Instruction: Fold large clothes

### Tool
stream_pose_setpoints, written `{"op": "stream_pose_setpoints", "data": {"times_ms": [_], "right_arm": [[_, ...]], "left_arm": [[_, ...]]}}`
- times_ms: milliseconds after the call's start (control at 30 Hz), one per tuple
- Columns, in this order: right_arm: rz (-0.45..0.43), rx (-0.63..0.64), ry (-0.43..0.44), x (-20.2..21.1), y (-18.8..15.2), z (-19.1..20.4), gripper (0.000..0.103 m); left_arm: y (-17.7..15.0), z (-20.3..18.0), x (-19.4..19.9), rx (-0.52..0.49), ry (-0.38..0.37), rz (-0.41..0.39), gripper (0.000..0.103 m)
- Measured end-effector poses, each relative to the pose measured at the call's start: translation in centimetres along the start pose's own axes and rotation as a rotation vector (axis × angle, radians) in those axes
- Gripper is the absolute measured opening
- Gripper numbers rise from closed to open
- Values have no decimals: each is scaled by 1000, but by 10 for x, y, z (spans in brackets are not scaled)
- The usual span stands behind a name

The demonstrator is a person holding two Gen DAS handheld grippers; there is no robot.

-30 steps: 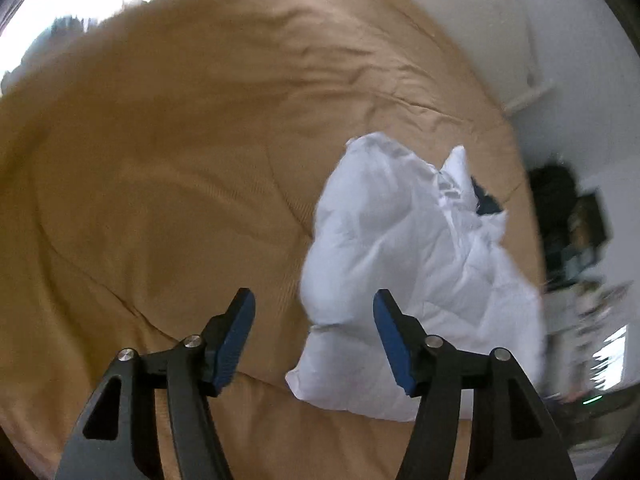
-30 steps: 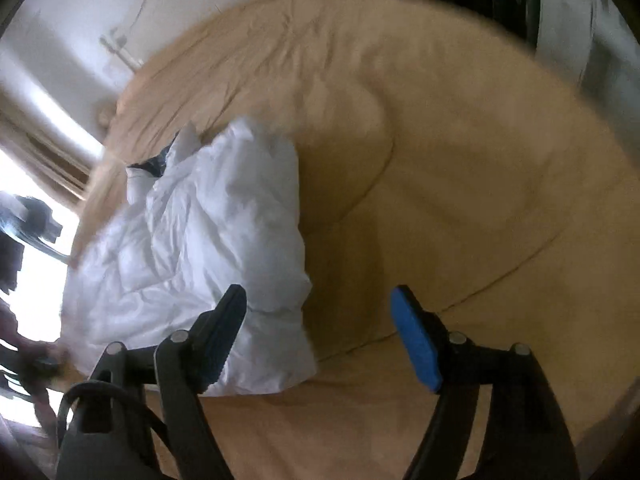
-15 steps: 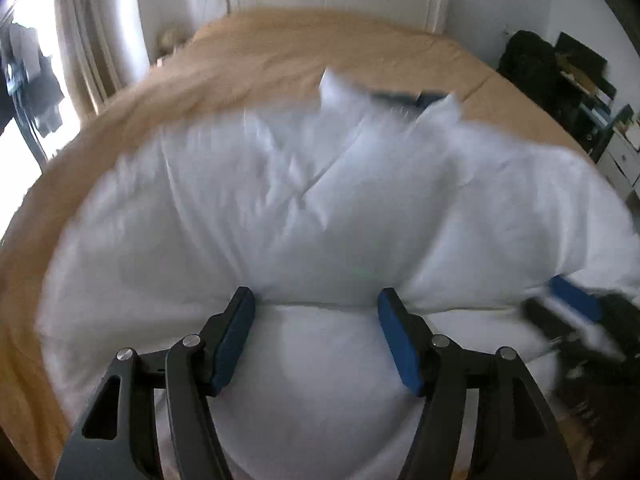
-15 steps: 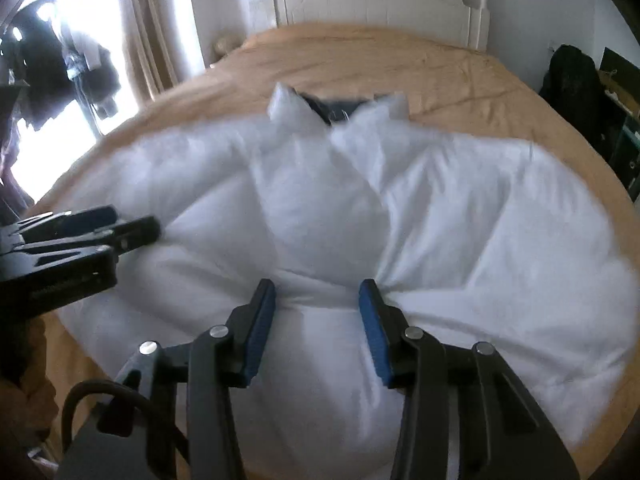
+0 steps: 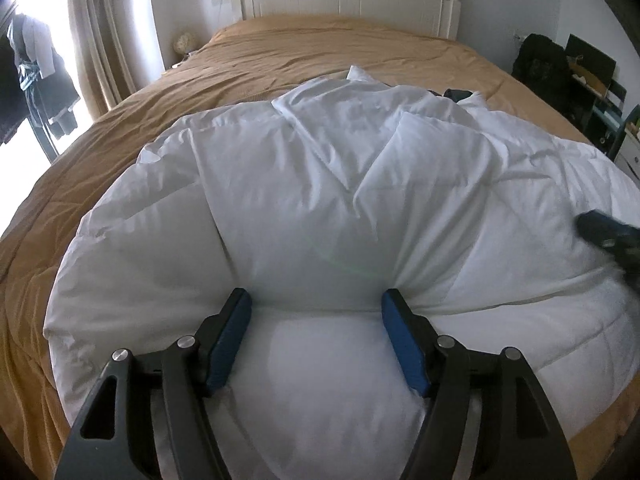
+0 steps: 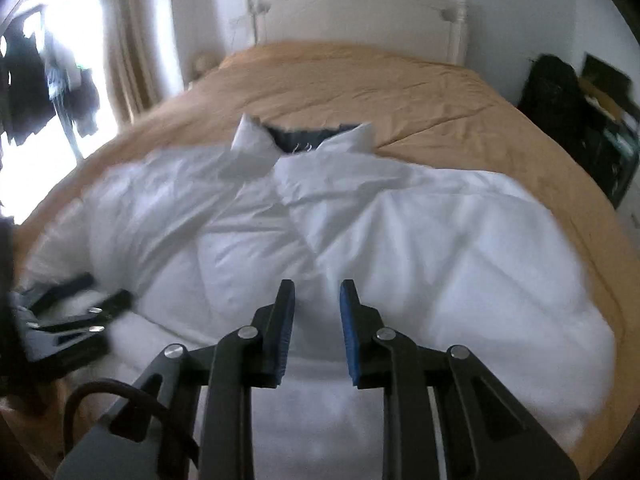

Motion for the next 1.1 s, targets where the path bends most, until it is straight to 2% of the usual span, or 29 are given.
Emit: {"op": "stream_pose_setpoints", "data": {"times_ms": [67,133,200,267,333,400,467,600,633,667,700,767,867,933,967,1067,1100], "right_arm": [[42,0,-80,-14,-11,-24,22],[40,-21,-116,-9,-17,-49,21],[34,-70,-131,-6,-18,-66,21],[36,-75,-143,-10,-20,-64,22],[37,-54,-163,-9,-20,-61,22],[38,-52,-156,-15,-19,-60,22],[36,-74,-135,-14,-21,-64,22],[28,-106,-118,-10,-26,-78,21],[28,-114,-104,-12,-25,-80,20],[26,-123,-117,-10,-27,-85,20],[14,-137,-129,-5,-27,-93,20],[5,-159,-147,3,-31,-107,19],[4,-216,-184,15,-39,-131,19],[6,-257,-238,21,-46,-151,19],[4,-298,-227,23,-49,-157,19],[-8,-350,-229,34,-40,-155,20],[-34,-347,-207,41,-28,-145,21]], "left_arm": [[5,9,10,3,49,-12,68],[12,7,28,12,63,-36,64],[29,-8,45,1,21,-91,67],[43,-33,51,-37,-24,-123,71],[45,-53,34,-63,-42,-86,72],[40,-55,14,-83,-16,-46,74],[41,-30,-2,-29,0,-35,76],[46,49,-23,86,125,-27,77],[44,73,-32,119,170,-12,79],[38,99,-43,174,179,18,88],[33,110,-50,206,174,36,93],[23,126,-59,270,138,70,94],[26,124,-60,219,181,43,94],[27,124,-61,224,179,52,93],[28,126,-58,234,178,65,92],[38,123,-31,278,148,83,66],[47,118,-22,287,133,66,66]]}}
Point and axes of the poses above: each gripper's, at about its wrist camera, not at the fingertips, and x roughly against the way its jaws point, z to its left, y to its top, the point moved 10 cm from there along -x, roughly the way its jaws point, and after that the axes turned 9 degrees about y, right-handed, at the moved point
